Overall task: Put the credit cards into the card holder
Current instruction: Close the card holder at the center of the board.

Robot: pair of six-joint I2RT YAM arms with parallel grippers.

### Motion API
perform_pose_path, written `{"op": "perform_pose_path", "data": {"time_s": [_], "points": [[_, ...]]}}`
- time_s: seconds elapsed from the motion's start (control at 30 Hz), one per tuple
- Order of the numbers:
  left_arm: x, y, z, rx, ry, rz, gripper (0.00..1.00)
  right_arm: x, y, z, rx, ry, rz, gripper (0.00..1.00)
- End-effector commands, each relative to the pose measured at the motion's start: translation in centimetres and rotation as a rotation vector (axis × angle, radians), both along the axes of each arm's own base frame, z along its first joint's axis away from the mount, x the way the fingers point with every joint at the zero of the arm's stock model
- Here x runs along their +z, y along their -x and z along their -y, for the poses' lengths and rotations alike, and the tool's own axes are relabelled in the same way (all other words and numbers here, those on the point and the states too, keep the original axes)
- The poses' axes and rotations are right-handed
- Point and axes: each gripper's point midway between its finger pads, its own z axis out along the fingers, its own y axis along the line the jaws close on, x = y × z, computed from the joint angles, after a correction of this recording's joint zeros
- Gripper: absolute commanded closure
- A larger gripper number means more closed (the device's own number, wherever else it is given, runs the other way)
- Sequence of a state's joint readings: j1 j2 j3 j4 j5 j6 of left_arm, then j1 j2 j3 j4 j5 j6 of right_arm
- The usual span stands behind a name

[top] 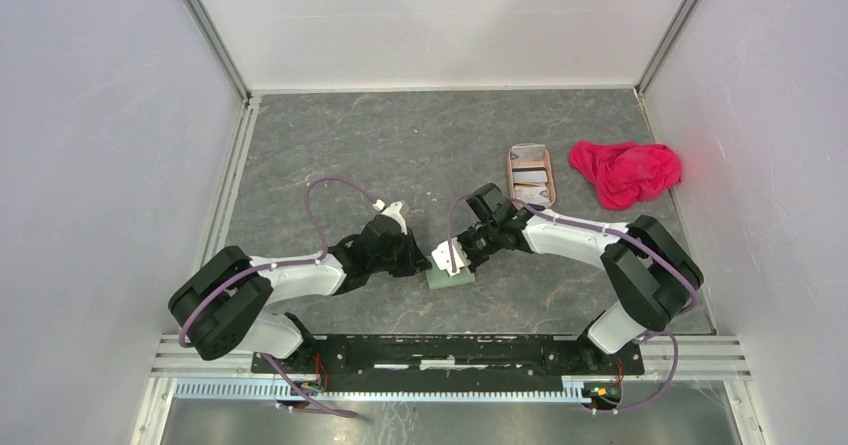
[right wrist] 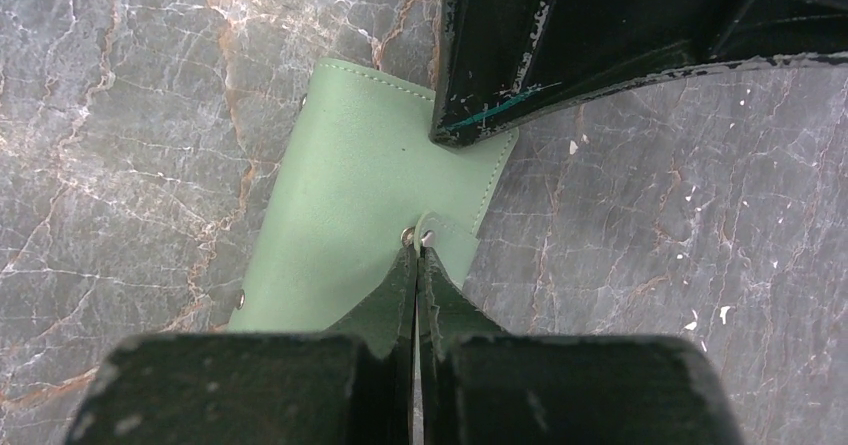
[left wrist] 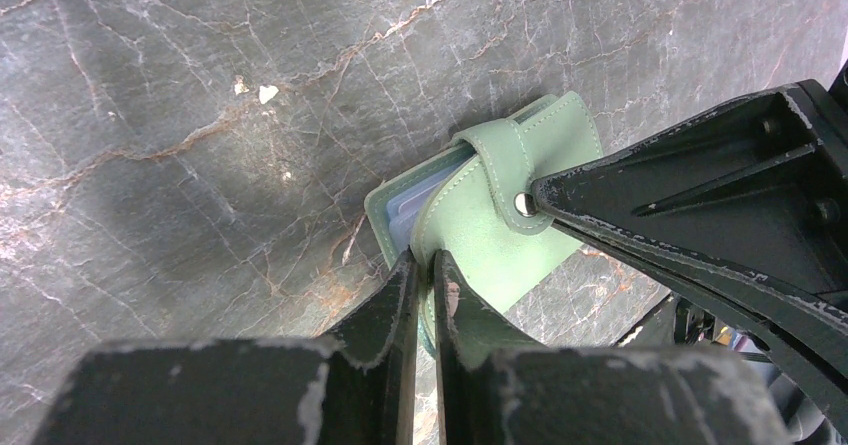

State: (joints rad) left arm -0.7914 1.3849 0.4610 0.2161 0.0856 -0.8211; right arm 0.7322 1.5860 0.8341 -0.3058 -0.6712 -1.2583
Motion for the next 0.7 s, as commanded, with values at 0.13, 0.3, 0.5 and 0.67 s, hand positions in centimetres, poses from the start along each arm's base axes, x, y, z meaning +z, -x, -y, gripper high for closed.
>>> {"op": "perform_pose_path", "data": {"time_s": [0.13, 0.3, 0.5, 0.67], "points": [[-1.2, 0.4, -1.3, 0.002, -0.077, -0.022, 0.86, -0.6, 2.2, 0.2, 0.097, 0.039, 0.005, 1.00], [-1.2, 0.4, -1.3, 0.004, -0.078, -0.024, 0.86, -1.1, 3.1, 0.6, 0.148, 0.062, 0.033, 1.00], [-1.3, 0.4, -1.4, 0.005, -0.082, -0.026, 0.87, -1.2, 3.7, 1.2, 0.191, 0.071, 0.051, 1.00], [-1.3, 0.4, -1.4, 0.005, -0.083, -0.027, 0.87, -1.0, 4.1, 1.4, 0.222, 0.074, 0.053, 1.00]]}}
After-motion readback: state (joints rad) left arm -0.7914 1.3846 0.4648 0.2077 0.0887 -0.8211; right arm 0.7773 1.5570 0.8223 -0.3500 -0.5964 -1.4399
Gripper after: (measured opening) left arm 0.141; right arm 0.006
